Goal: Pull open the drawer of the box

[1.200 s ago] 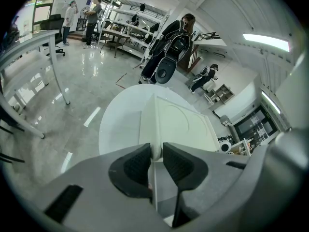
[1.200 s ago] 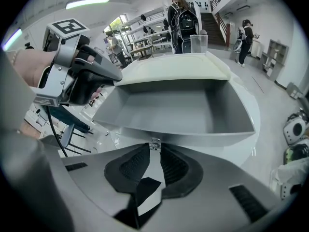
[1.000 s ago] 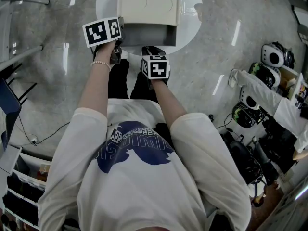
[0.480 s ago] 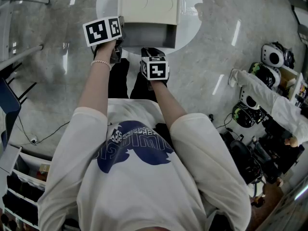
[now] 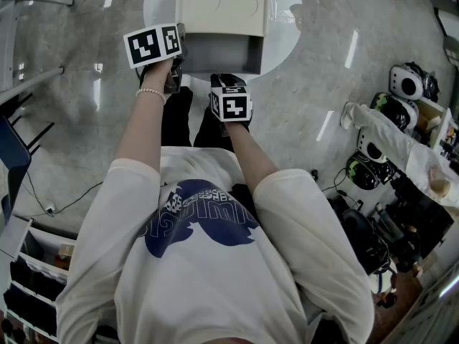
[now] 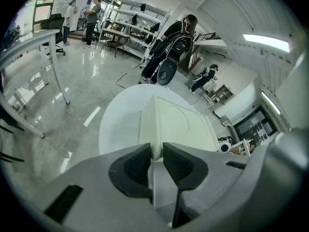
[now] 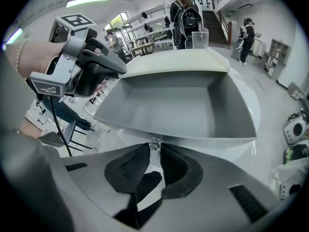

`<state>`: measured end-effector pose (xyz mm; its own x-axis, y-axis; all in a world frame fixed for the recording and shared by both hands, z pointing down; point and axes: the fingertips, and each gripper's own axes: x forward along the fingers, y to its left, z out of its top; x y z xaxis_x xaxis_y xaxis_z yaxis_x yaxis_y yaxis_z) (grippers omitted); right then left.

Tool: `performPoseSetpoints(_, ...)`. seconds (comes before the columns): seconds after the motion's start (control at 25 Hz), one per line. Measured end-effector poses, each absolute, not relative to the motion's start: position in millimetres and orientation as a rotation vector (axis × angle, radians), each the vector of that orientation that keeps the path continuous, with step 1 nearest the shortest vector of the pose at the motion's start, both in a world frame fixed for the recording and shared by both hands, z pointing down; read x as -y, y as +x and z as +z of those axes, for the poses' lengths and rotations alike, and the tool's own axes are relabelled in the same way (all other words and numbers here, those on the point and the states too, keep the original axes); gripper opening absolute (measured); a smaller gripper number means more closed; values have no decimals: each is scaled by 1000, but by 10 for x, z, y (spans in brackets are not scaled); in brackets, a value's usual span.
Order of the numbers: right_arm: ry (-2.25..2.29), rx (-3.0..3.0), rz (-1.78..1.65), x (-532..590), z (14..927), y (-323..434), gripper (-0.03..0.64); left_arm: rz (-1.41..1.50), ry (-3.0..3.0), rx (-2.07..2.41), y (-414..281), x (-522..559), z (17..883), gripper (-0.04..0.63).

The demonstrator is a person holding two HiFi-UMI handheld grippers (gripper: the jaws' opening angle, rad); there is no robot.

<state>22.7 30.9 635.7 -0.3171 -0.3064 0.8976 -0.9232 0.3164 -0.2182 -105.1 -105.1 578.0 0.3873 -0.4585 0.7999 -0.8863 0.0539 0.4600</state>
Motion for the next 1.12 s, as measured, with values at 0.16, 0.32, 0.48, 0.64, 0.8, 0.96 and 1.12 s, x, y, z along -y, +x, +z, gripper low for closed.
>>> performPoseSetpoints(0.16,1095,1797,999,-355,6385,246,63,500,1576,1231,-1049,1047,5789,87)
performPoseSetpoints(0.32,1093,1797,992,-366,6393,249,63,499,1577,1232,-1054,1046,5788,87)
performPoseSetpoints(0.48,1094,1799,983,-366,6396,253,63,499,1578,1233,-1052,1046,5781,87)
performPoseSetpoints(0.64,1095,1802,985,-359,6410,254,63,498,1579,1232,-1049,1055,5787,87)
performPoseSetpoints(0.8,1103,1805,984,-356,6422,246,64,501,1583,1234,-1053,1057,5790,87)
performPoseSetpoints(0.96,1128,1823,949,-334,6382,227,72,503,1587,1241,-1068,1059,5760,87)
performPoseSetpoints(1.12,1132,1836,980,-426,6360,253,129,496,1608,1233,-1042,1039,5767,89)
